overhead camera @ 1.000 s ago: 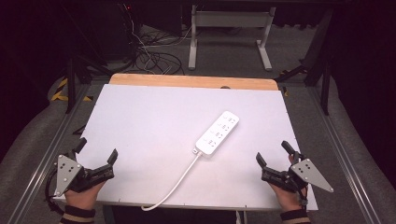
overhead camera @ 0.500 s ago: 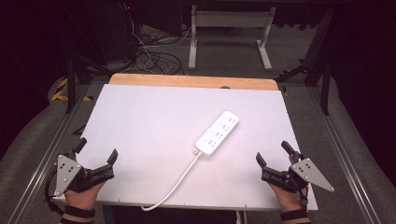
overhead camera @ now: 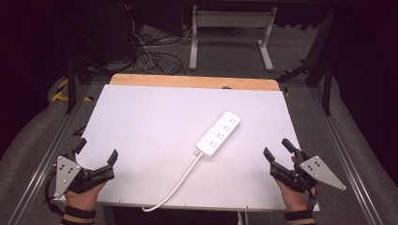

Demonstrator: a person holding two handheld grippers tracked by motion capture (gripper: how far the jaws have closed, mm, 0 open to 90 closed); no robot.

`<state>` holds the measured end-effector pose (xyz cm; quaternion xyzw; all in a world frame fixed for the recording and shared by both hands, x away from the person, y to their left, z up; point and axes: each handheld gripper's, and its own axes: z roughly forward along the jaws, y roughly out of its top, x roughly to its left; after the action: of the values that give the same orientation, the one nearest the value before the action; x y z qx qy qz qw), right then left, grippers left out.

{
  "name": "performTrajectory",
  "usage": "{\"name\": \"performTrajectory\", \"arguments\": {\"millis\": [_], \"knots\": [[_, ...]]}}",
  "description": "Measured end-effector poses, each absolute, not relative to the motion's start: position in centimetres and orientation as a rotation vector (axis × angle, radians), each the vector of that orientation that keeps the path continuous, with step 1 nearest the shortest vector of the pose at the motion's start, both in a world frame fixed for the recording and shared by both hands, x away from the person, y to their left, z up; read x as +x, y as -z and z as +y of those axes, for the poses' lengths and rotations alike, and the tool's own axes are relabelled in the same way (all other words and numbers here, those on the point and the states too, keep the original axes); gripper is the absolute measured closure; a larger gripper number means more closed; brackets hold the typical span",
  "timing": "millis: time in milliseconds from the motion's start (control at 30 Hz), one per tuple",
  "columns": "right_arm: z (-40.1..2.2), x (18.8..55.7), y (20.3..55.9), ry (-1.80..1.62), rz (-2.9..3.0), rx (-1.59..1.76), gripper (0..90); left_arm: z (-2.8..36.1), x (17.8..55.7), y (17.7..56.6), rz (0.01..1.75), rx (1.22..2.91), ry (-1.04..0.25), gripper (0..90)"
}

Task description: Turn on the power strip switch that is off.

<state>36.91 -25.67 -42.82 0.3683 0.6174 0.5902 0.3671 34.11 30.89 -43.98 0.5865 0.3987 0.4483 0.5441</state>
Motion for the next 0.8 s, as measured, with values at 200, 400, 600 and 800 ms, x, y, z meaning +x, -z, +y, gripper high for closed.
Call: {"name": "performTrajectory", "arguments": {"millis": [200,400,600,800], "knots": [[-25.6,36.3,41.3,-1.547,1.621,0.851,88.7,30.8,34.1,44.1,0.951,1.39,-1.063,0.0],[-25.1,36.3,39.4,-1.539,1.643,0.882,90.0,31.0,34.1,44.1,0.963,1.395,-1.065,0.0],[-24.1,36.9,36.0,-1.514,1.71,0.817,90.0,31.0,34.1,44.1,0.96,1.396,-1.068,0.0],[-22.4,37.8,32.4,-1.514,1.839,0.752,90.0,31.0,34.1,44.1,0.955,1.393,-1.062,0.0]]}}
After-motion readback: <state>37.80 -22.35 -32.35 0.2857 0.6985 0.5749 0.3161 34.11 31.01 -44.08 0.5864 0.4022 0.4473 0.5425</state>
